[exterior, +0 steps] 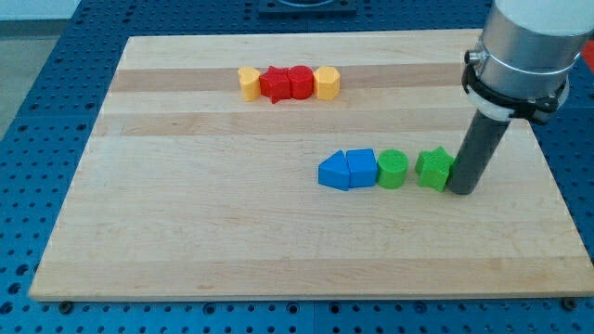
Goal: Move the green star to the line of blocks
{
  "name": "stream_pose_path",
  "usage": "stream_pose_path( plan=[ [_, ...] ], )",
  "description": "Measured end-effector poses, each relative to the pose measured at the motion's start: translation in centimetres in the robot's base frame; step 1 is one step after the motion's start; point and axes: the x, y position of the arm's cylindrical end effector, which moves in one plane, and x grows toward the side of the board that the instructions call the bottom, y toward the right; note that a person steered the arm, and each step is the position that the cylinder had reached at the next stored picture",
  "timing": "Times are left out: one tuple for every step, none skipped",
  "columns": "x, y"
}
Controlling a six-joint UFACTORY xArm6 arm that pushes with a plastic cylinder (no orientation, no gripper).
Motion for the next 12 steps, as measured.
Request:
stream_pose_path(
  plan=[
    [0.0,0.3],
    [-0.1,1.1],
    [-0.4,1.1],
    [-0.4,1.1],
    [-0.4,1.1],
    [-0.4,1.1],
    [-0.4,1.0],
    [-0.4,0.4],
    [-0.4,-0.5],
    [-0.4,-1.0],
    [-0.4,-1.1],
    [-0.4,-1.1]
  ],
)
